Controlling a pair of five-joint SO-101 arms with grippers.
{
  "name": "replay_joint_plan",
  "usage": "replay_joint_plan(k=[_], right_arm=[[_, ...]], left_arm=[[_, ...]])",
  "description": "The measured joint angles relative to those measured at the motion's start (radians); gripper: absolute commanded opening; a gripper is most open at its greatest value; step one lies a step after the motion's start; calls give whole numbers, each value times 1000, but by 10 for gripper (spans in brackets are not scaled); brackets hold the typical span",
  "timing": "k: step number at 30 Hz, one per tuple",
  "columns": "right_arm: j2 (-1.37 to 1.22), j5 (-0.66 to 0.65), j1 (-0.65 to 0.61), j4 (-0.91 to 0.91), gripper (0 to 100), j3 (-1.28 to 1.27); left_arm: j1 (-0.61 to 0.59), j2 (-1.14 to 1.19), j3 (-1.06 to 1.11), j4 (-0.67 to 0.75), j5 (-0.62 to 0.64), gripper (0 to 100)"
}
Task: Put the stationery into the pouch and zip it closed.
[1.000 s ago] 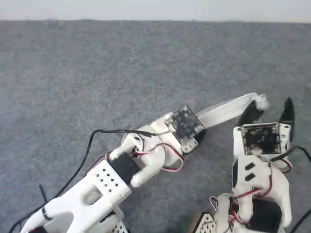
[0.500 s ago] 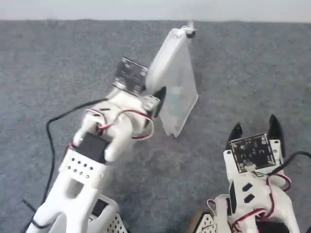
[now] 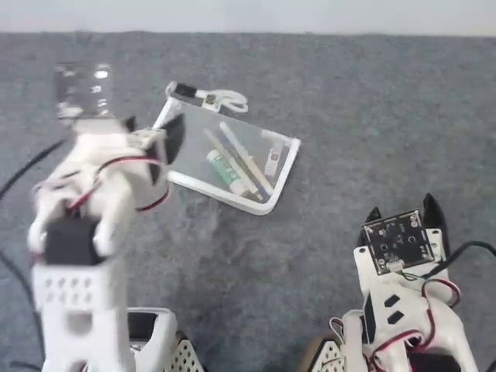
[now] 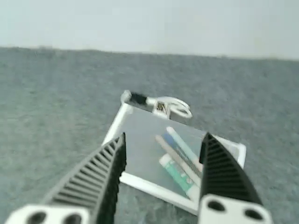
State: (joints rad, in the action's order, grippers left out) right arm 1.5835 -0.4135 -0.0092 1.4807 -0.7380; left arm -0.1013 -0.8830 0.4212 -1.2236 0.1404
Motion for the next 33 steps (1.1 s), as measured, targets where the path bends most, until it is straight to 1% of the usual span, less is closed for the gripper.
replay_joint_plan(k=[2,4,6,9,11,15,17,21,24,28,31,33], right_arm=[[0,0,0,20,173,0],[0,0,2,37,99,0],[0,0,3,41,44,0],[0,0,2,43,25,0],[2,0,0,43,27,0],[6,6,0,84,27,0],[6,61,-2,101,27,0],[6,218,2,103,23,-3],[8,285,2,103,2,-57],[8,305,2,103,6,-98],[8,310,-2,103,6,-98],[8,311,-2,104,6,-101]], left_arm=[[-11,-75,-8,-18,-15,206],[-11,-160,-6,-23,-32,150],[-11,-252,6,-23,-40,92],[-17,-356,71,-11,-40,29],[-14,-396,129,8,-46,9],[-15,-454,227,18,-83,9],[-12,-489,267,18,-86,11],[-14,-574,364,18,-86,12],[-12,-660,443,18,-92,13],[-12,-806,562,18,-92,21],[-15,-919,641,18,-95,76],[-17,-922,667,20,-95,103]])
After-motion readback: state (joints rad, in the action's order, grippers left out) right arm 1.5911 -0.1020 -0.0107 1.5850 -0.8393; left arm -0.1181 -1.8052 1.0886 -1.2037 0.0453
